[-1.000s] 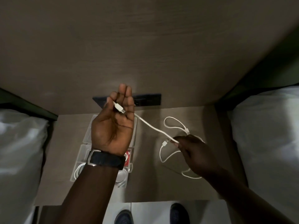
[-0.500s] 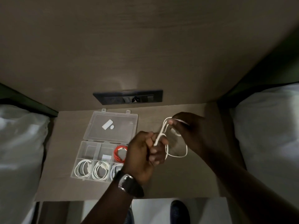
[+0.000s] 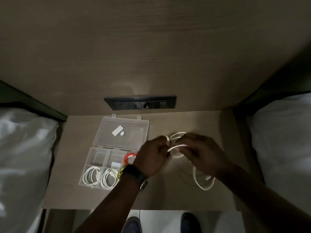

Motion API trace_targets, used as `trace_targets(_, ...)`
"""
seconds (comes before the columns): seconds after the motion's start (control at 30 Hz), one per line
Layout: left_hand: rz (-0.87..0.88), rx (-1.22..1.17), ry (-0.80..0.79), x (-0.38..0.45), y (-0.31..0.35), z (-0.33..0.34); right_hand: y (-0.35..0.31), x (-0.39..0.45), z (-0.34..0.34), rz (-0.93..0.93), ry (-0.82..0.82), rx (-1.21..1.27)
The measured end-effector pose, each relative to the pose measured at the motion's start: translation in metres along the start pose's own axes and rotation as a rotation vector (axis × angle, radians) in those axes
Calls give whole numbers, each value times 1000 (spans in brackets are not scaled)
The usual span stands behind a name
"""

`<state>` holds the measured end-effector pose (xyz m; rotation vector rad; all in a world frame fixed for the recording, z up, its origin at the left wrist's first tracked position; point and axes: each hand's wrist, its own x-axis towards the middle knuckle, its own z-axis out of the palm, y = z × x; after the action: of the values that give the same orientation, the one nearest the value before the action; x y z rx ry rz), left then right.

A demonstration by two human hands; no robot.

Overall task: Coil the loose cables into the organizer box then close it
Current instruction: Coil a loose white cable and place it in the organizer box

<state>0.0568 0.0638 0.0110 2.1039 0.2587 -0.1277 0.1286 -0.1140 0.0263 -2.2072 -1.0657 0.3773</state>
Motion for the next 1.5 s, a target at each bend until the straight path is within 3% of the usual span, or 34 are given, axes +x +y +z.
trace_targets(0.13,-375,-862,-162,-14,23,-1,10,16,-13,33,57,-23)
trace_targets(0.23,-366,-1483,-305,-16,42,-17,8,24,-4,85,117,119)
trace_targets(0.3,-278,-1695,-237,-14,55,-21,5,27,5,106,114,131)
trace_targets(0.4,-161,-1770,64,-5,57,-39,8,21,12,174,47,87)
trace_targets(0.47,-111,-1756,240,3,52,-56,10,9,13,214,-26,81)
trace_targets(0.53,-65,-1586,425,14,46,-63,7,-6,12,192,-81,68)
trace_targets(0.57,-21,-1417,527,19,42,-63,5,-13,13,176,-96,51)
trace_targets(0.63,85,-811,682,23,31,-59,1,-27,10,168,-83,69)
trace_targets(0.67,122,-446,655,23,23,-55,0,-32,5,183,-51,133)
trace_targets(0.73,45,33,355,17,9,-41,1,-36,-9,211,112,301)
trace_targets(0.77,-70,50,181,11,9,-31,3,-35,-16,217,214,402)
trace_targets(0.83,-237,-230,-105,-4,17,-9,7,-27,-28,225,368,613)
trace_targets(0.93,-322,-539,-222,-22,33,6,20,-12,-27,383,457,872)
trace_targets(0.97,-325,-650,-266,-26,38,5,25,-8,-23,438,455,868)
trace_targets(1.03,-326,-1128,-347,-31,48,-2,31,-4,-14,490,415,676)
trace_targets(1.1,-218,-1562,-236,-26,54,-12,31,-12,0,406,275,305)
trace_targets(1.17,-149,-1664,61,-14,47,-21,13,-30,16,309,85,98)
trace_targets(1.23,-129,-1446,322,-5,37,-31,-13,-55,31,200,-105,3)
trace_targets(1.3,-117,-986,427,-4,30,-28,-37,-74,31,136,-171,-2)
trace_targets(1.43,-200,-518,-74,-39,25,10,-42,-68,-8,96,81,40)
trace_targets(1.5,-250,-456,-193,-61,30,24,-31,-53,-22,112,193,87)
